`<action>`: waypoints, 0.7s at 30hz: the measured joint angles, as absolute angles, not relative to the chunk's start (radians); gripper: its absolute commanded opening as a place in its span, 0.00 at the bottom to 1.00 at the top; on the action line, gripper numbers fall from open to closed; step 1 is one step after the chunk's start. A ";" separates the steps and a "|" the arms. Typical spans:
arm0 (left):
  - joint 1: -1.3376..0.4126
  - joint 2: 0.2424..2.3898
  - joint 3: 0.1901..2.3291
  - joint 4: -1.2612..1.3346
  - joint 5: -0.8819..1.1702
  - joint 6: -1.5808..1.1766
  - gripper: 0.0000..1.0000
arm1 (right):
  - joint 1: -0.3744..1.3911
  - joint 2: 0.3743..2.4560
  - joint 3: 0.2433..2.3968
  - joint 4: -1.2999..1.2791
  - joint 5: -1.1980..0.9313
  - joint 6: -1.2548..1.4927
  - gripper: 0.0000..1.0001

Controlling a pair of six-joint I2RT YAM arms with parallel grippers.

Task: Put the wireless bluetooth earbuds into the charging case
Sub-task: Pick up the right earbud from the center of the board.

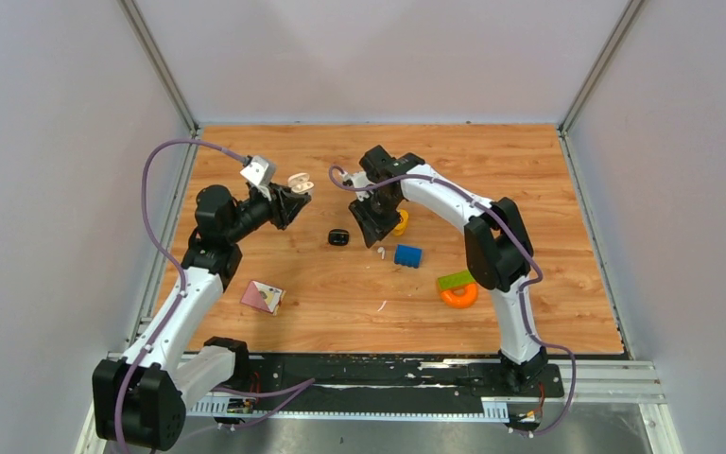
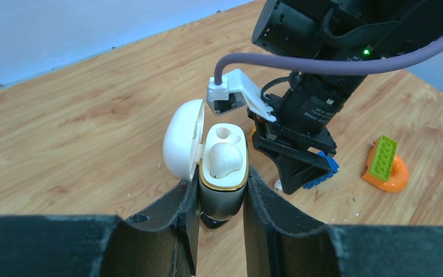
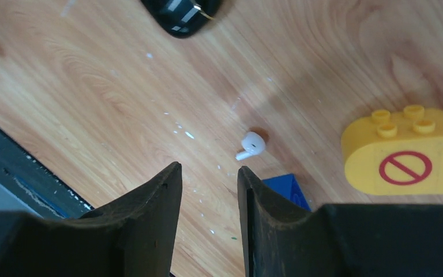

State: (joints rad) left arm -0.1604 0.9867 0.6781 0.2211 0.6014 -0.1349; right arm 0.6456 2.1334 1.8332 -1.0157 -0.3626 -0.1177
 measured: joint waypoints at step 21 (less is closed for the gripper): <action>-0.157 1.011 0.678 0.213 0.601 -0.143 0.01 | 0.655 2.253 1.833 -1.057 -0.206 0.018 0.33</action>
